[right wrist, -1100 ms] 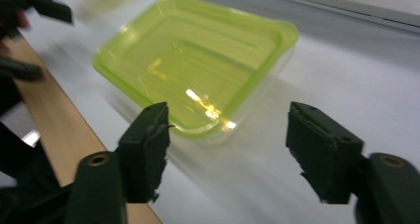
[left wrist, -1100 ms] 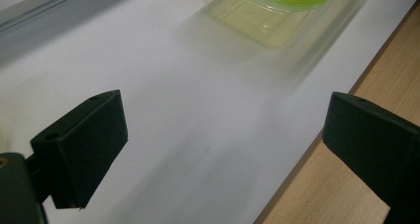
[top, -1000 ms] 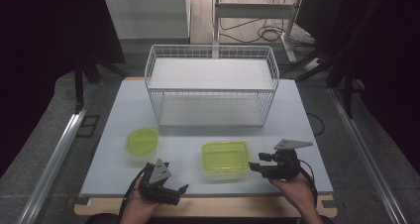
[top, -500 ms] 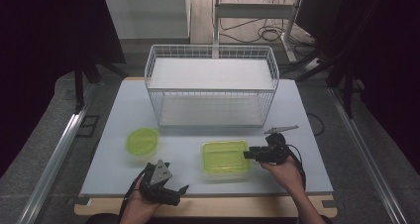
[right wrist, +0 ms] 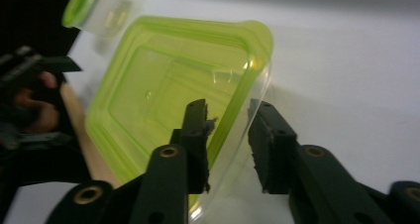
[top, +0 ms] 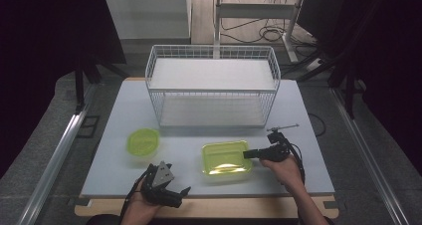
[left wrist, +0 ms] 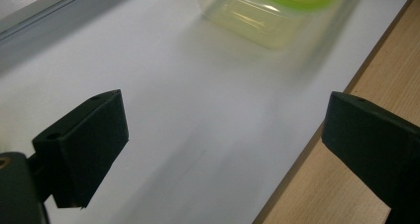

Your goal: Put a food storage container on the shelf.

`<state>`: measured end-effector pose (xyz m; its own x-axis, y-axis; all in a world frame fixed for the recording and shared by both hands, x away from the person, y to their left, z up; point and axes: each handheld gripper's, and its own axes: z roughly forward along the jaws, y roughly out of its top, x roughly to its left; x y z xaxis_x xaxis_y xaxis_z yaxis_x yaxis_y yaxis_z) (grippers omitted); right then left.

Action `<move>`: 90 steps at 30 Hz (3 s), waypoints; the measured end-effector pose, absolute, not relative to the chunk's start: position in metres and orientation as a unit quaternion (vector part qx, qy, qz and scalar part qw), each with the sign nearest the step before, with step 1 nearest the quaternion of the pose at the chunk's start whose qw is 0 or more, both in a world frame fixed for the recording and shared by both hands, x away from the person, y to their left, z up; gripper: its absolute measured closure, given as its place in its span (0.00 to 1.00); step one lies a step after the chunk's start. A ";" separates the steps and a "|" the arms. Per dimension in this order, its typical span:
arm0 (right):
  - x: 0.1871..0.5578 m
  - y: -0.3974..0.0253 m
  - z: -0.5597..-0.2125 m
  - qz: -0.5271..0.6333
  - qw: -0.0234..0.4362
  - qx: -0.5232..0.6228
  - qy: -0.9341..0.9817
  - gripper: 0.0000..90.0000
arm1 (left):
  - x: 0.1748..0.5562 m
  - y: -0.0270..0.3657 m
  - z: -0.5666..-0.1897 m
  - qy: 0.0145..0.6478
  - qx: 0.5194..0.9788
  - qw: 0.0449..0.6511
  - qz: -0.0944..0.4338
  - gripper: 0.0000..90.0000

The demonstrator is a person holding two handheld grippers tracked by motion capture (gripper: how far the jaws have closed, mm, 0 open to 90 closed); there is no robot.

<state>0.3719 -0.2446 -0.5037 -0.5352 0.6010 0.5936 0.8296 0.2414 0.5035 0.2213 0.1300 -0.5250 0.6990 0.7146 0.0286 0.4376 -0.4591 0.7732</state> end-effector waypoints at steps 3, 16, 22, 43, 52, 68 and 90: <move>0.371 -0.244 -0.502 -0.422 0.174 -0.458 -0.762 0.89 | 0.221 0.130 -0.525 0.343 0.836 0.388 0.179 0.05; 0.358 -0.239 -0.476 -0.441 0.150 -0.434 -0.771 0.90 | 0.220 0.130 -0.524 0.344 0.829 0.400 0.183 0.05; 0.357 -0.237 -0.458 -0.459 0.140 -0.425 -0.768 0.90 | 0.221 0.132 -0.523 0.347 0.826 0.405 0.183 0.05; 0.376 -0.235 -0.397 -0.500 0.104 -0.419 -0.750 0.90 | 0.220 0.134 -0.523 0.348 0.825 0.406 0.182 0.05; 0.384 -0.229 -0.365 -0.516 0.088 -0.408 -0.748 0.89 | 0.220 0.134 -0.523 0.345 0.827 0.405 0.183 0.05; 0.416 -0.210 -0.317 -0.533 0.060 -0.408 -0.739 0.90 | 0.220 0.132 -0.524 0.342 0.827 0.407 0.182 0.04; 0.460 -0.187 -0.285 -0.536 0.008 -0.447 -0.716 0.89 | 0.220 0.131 -0.524 0.338 0.830 0.406 0.181 0.05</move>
<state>0.4604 -0.1867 -0.2855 -0.6000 0.6314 0.4913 0.6491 0.0253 0.7603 0.2197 0.1312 -0.5242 0.7066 0.7071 0.0258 0.4137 -0.4425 0.7956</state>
